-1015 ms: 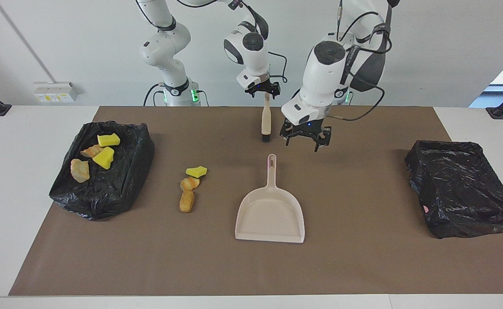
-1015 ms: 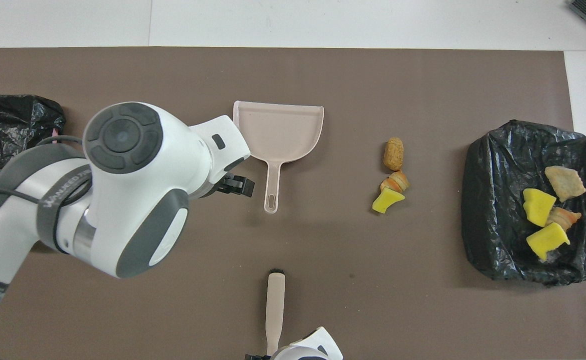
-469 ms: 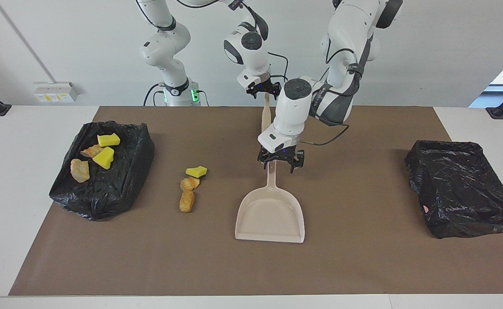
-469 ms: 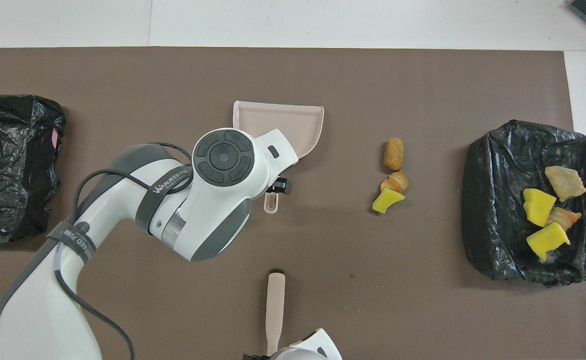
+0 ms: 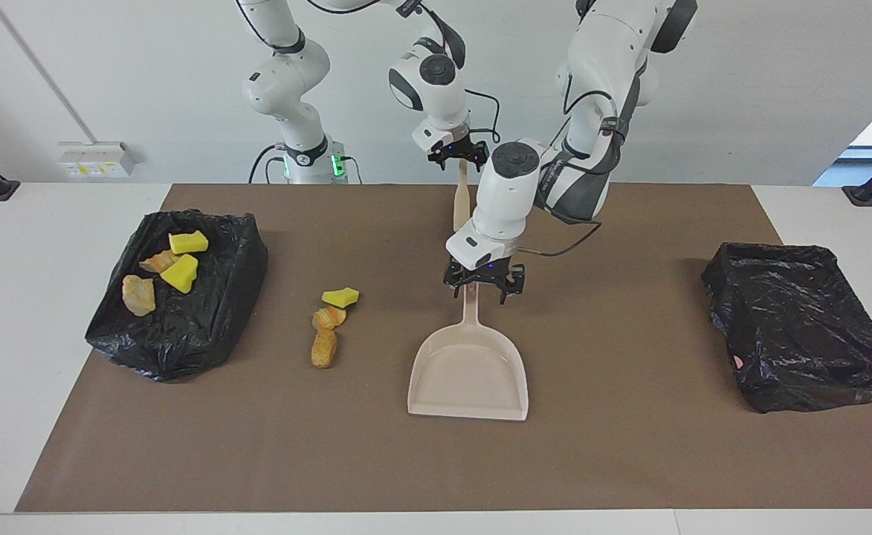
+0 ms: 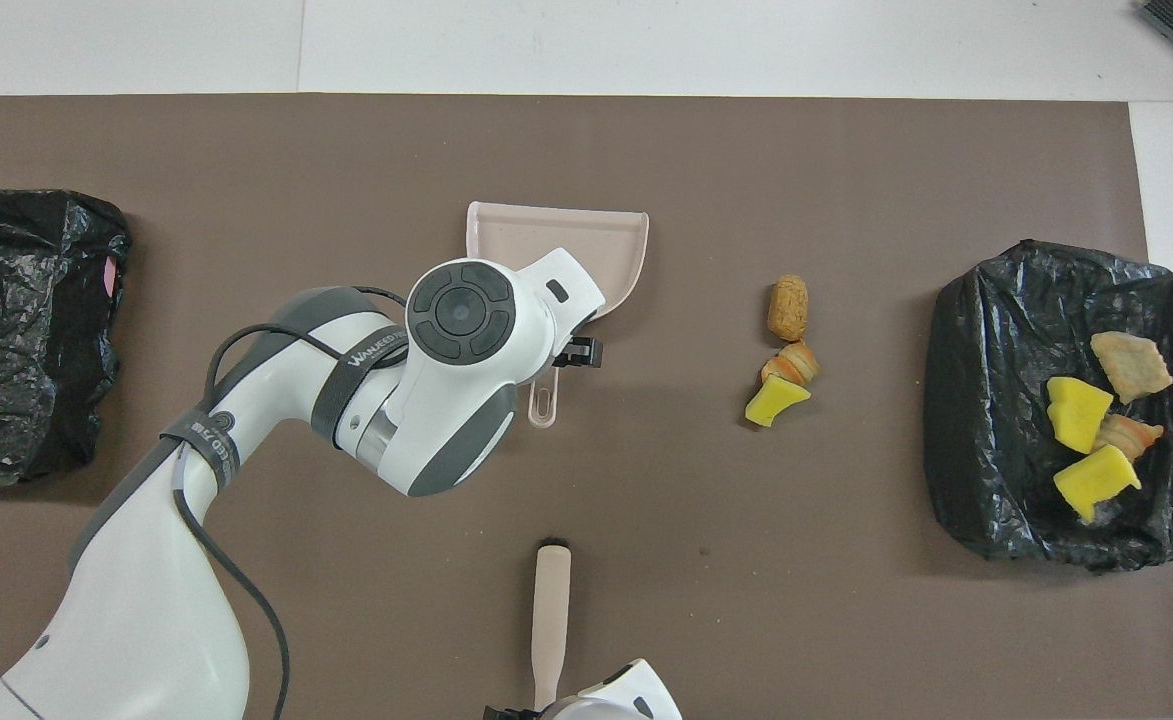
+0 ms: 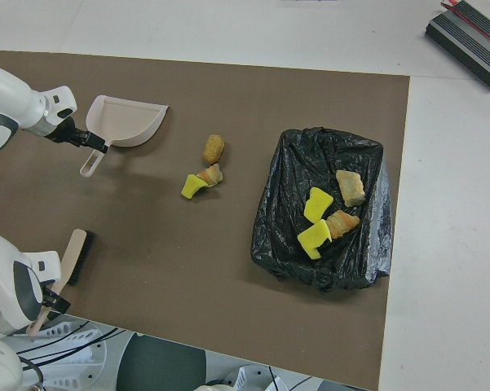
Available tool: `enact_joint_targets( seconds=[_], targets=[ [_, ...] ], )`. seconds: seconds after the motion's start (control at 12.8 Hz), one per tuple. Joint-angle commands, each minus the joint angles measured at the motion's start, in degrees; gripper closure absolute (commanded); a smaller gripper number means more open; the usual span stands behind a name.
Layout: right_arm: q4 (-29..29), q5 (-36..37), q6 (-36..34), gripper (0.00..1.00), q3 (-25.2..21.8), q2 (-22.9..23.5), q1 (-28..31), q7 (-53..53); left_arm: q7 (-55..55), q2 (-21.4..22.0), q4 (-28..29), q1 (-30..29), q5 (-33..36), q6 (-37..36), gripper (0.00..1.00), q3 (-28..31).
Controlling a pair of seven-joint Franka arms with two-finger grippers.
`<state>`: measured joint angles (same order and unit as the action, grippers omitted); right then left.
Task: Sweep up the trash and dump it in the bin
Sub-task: 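Grasp the dustpan handle with the left gripper while the right gripper reaches the brush, then lift the brush with the right gripper while the left gripper tilts the dustpan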
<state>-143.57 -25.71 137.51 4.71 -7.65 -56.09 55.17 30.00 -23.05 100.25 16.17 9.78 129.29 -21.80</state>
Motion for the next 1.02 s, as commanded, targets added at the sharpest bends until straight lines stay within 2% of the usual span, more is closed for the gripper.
enact_joint_targets(
  seconds=[0.0,0.08,0.23,0.31,0.39,0.47,0.62,0.7,0.94],
  targets=[
    [-0.9,-0.9,2.1,0.01,-0.1,-0.2,-0.6,1.6,1.9,-2.1,-1.5,0.8,3.8,1.5,0.01,0.1],
    [-0.9,-0.9,2.6,0.03,-0.1,-0.2,-0.6,1.5,1.9,-2.2,-1.7,0.8,3.8,1.6,0.08,0.1],
    [-0.9,-0.9,2.9,0.12,-0.1,0.3,-0.7,1.3,1.9,-2.4,-1.6,0.9,3.8,1.8,0.29,0.1],
    [-0.9,-0.9,3.8,0.18,-0.1,0.9,-0.6,1.3,1.8,-2.4,-1.6,0.9,3.8,1.8,0.5,0.1],
    [-0.9,-0.9,3.9,0.26,-0.1,1.1,-0.6,1.3,1.7,-2.4,-1.6,0.9,3.8,1.7,0.62,0.1],
    [-0.9,-0.9,3.9,0.41,-0.1,1.1,-0.6,1.3,1.6,-2.3,-1.6,0.9,3.8,1.2,0.72,0.1],
    [-0.7,-0.9,3.6,0.88,-0.1,1.1,-0.6,1.2,1.6,-2.1,-1.5,1.1,3.8,0.4,0.73,0.1],
    [-0.3,-0.9,3.5,1.0,-0.1,1.8,-0.4,0.9,1.5,-2.0,-1.6,1.4,3.8,0.3,0.8,0.1],
    [2.2,-0.7,2.5,1.0,-0.3,2.9,0.8,0.8,0.6,-1.5,-2.3,1.2,3.9,-2.2,0.89,0.2]
  ],
)
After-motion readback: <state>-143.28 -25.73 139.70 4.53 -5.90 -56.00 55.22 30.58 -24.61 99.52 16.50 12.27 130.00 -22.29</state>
